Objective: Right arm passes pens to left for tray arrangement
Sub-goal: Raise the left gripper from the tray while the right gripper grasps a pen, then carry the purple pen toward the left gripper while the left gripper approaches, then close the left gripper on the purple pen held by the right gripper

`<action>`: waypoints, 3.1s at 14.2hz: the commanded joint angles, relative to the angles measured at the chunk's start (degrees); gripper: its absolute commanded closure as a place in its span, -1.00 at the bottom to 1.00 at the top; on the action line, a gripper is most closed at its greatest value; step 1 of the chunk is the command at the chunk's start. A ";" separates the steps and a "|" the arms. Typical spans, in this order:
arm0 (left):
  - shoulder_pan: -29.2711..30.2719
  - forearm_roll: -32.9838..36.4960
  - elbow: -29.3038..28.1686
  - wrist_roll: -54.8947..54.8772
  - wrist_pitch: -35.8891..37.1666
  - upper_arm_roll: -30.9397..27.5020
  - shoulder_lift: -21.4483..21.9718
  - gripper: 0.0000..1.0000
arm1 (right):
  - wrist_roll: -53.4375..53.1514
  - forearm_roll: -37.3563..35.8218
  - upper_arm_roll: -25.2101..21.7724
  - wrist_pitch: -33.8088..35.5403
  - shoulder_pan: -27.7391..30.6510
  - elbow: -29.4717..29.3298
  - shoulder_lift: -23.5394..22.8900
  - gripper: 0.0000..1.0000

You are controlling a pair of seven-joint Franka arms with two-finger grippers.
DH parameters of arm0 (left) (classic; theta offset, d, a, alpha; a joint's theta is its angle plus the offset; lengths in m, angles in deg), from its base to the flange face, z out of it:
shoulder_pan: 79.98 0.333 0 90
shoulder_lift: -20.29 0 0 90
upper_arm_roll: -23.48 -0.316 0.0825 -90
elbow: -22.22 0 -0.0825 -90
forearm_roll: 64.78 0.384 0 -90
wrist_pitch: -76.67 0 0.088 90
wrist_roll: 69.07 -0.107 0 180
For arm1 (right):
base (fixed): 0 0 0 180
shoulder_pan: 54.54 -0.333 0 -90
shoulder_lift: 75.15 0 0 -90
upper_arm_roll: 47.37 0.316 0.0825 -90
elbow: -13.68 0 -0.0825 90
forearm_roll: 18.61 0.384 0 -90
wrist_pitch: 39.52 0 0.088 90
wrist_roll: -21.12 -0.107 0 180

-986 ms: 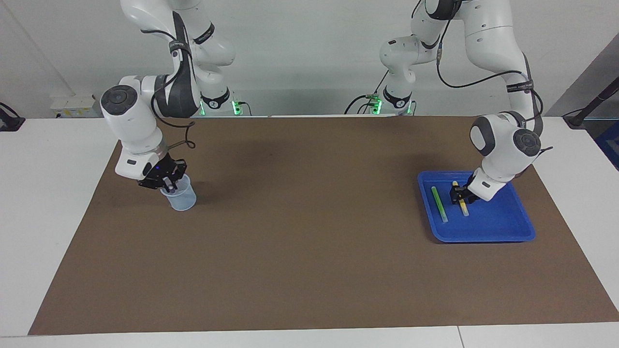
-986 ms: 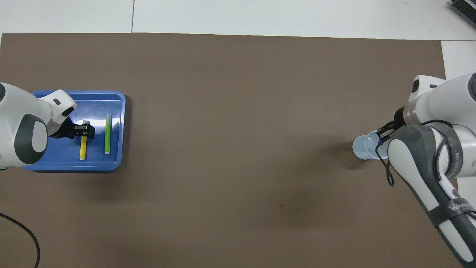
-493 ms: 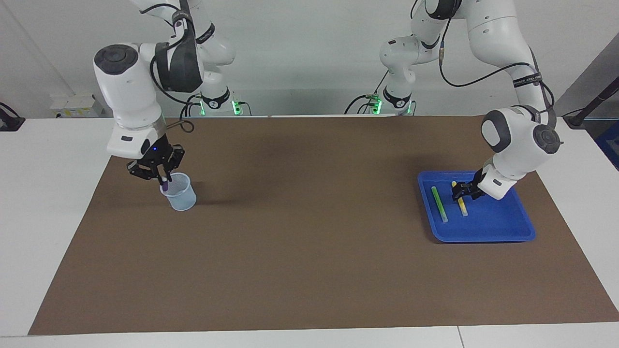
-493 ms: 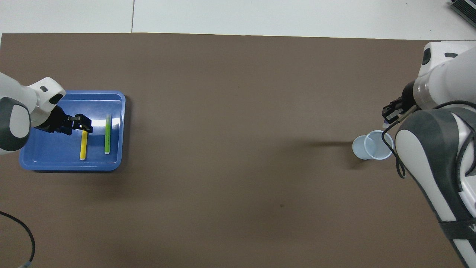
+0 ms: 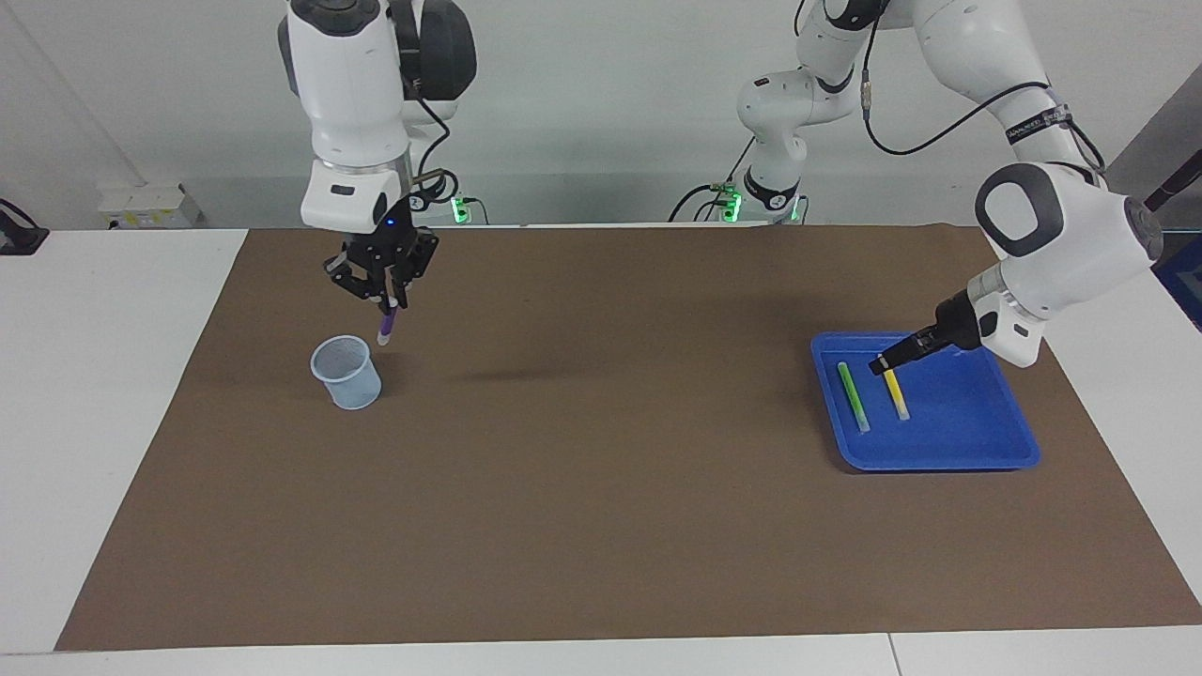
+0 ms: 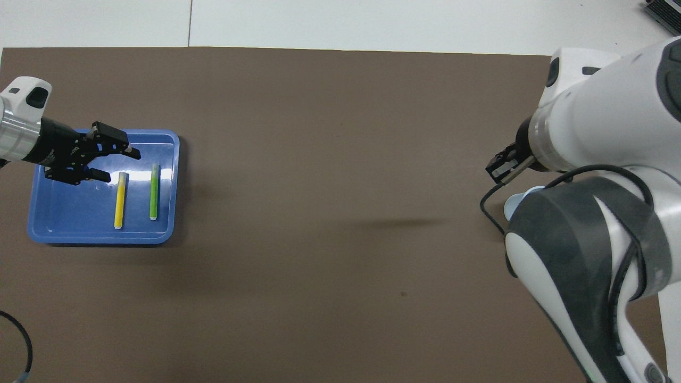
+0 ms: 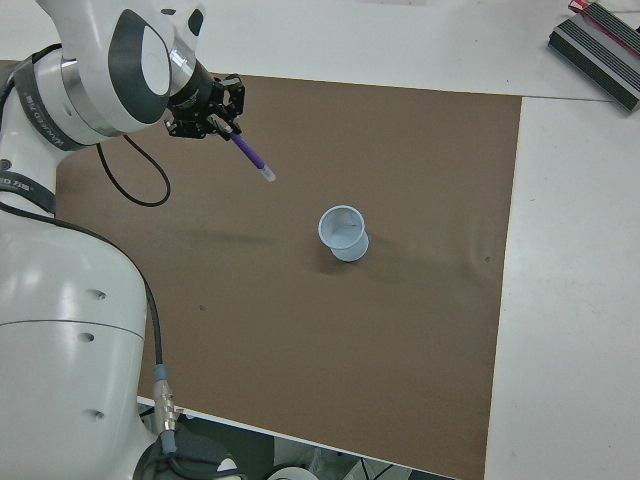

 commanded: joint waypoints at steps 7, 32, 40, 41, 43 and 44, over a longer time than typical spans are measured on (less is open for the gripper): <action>-0.61 -16.70 -0.45 24.22 4.78 0.72 5.24 -1.00 | -40.15 24.99 3.25 -7.73 -3.05 4.50 2.92 1.00; -24.42 -29.72 -24.62 60.98 -27.01 1.25 25.63 -0.96 | -75.95 33.70 3.25 -61.11 -20.02 26.50 7.85 1.00; -24.78 -29.63 -24.62 61.07 -27.03 1.25 25.63 -0.09 | -75.60 33.70 3.25 -61.02 -19.94 26.76 7.85 1.00; -24.78 -29.63 -24.62 60.99 -26.94 1.25 25.63 0.19 | -75.51 33.70 3.25 -61.02 -19.94 26.76 7.77 1.00; -24.78 -29.63 -24.62 60.99 -26.50 1.25 25.63 0.55 | -75.43 33.70 3.25 -61.02 -19.94 26.76 7.77 1.00; -24.78 -29.63 -24.62 60.72 -26.41 1.25 25.63 0.74 | -75.34 33.70 3.25 -60.93 -19.85 26.76 7.77 1.00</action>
